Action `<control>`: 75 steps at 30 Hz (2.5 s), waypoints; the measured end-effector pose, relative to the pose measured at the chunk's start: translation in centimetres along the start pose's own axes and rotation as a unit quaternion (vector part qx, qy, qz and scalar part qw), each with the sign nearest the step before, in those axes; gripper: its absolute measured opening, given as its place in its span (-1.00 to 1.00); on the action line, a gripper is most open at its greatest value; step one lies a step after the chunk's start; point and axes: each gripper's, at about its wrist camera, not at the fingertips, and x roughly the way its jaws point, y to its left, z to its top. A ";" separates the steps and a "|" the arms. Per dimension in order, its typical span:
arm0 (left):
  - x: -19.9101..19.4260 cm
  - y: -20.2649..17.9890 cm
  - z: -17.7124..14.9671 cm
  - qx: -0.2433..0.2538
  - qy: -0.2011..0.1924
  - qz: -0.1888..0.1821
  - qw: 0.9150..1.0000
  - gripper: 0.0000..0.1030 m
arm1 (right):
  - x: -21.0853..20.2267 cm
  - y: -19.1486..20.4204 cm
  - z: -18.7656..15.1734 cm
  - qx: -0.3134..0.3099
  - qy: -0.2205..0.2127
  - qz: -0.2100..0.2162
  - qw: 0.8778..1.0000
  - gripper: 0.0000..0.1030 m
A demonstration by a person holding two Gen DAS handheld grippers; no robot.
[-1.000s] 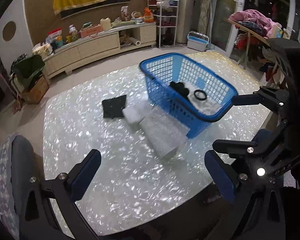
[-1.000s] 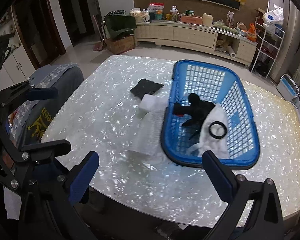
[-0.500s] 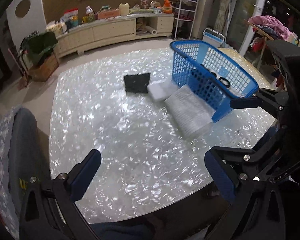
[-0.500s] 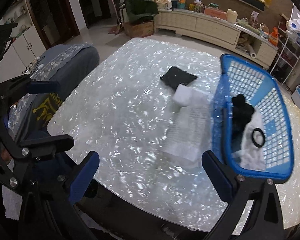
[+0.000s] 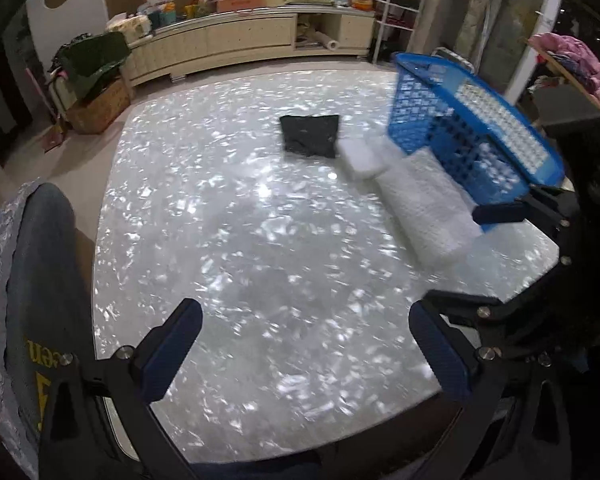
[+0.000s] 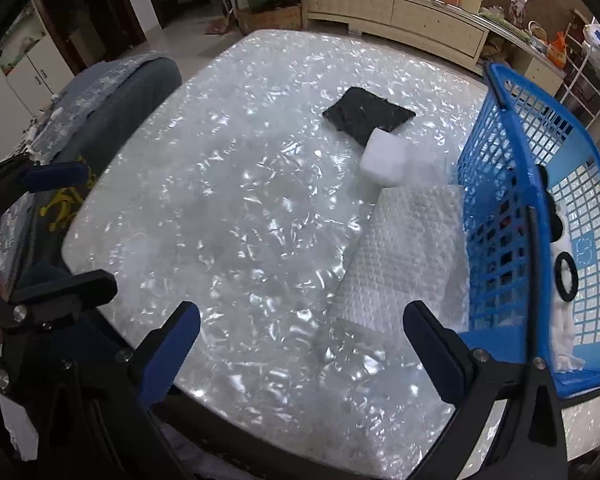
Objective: Organize soft objects
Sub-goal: 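Grasp the waffle towel by its end with the right gripper and lift, then carry the waffle towel into the basket and release it with right while left reaches for the white foam block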
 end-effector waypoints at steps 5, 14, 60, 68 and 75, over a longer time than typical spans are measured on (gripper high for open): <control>1.7 0.6 0.4 0.000 0.008 -0.006 1.000 0.99 | 1.7 0.0 0.6 0.001 0.018 -0.009 1.000 0.96; 4.8 0.8 1.1 0.014 0.029 -0.016 0.999 0.99 | 4.6 -1.6 1.3 0.035 0.045 -0.055 0.997 0.94; 3.5 -0.9 1.9 0.016 0.024 -0.055 0.998 0.99 | 1.4 -5.0 -1.3 0.100 0.030 -0.029 0.994 -0.74; -1.4 -3.5 3.1 0.028 -0.005 -0.049 0.998 0.99 | -4.1 -3.8 -1.9 0.091 -0.022 0.005 0.996 -0.75; -4.8 -5.0 4.8 0.036 -0.031 -0.039 0.998 0.99 | -8.3 -4.3 -1.5 0.091 -0.075 0.026 0.993 -0.75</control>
